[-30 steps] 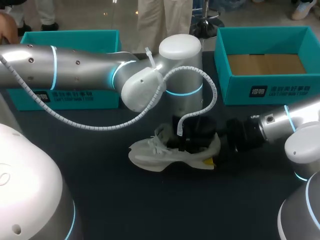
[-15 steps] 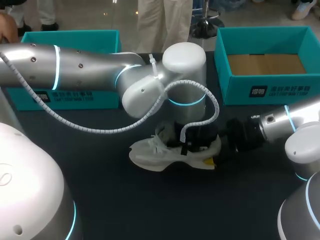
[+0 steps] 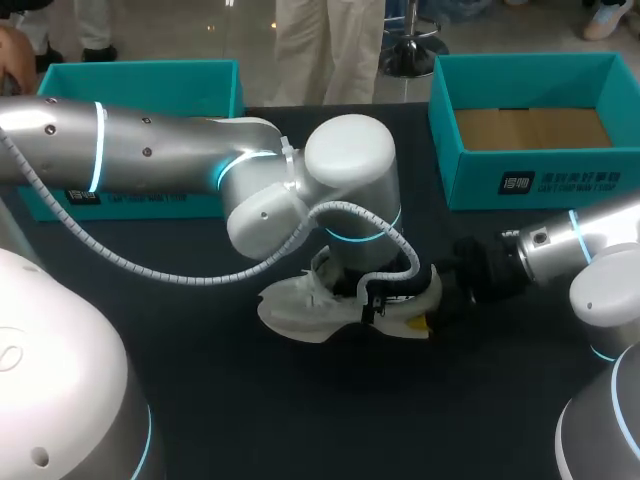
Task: Take the shoe out of the shoebox, open the shoe tongue, remove and reinsert the insole, then place the shoe into the shoebox
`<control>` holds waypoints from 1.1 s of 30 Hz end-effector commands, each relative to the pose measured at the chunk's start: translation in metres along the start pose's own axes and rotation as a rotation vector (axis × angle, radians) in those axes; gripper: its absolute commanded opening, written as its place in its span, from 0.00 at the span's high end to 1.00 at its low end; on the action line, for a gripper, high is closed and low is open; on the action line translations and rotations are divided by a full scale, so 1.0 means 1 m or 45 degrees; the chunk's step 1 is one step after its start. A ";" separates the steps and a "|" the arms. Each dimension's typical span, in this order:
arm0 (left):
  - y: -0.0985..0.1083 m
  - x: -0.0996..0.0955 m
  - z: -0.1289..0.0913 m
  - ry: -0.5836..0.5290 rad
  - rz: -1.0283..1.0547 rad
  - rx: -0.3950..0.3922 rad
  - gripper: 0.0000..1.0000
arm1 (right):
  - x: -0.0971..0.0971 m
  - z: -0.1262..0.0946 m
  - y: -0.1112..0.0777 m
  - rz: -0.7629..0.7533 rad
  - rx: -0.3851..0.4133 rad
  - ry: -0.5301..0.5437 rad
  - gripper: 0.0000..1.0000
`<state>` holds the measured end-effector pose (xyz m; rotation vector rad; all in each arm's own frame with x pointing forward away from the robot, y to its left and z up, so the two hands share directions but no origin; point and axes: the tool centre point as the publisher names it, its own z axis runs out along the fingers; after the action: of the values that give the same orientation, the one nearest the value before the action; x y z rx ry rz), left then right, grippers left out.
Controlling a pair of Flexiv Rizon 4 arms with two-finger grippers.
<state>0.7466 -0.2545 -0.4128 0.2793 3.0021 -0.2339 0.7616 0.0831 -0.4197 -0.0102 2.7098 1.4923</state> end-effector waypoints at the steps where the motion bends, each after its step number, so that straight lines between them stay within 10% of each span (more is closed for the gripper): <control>1: 0.008 -0.002 0.009 -0.001 -0.021 0.025 1.00 | -0.001 0.002 0.001 0.001 0.005 -0.002 1.00; 33: 0.026 -0.010 -0.050 0.199 -0.125 0.334 1.00 | -0.001 0.002 0.001 0.001 0.005 -0.002 1.00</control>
<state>0.7529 -0.2308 -0.3666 0.1712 3.1209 -0.5775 0.7633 0.0845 -0.4185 -0.0088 2.7090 1.4929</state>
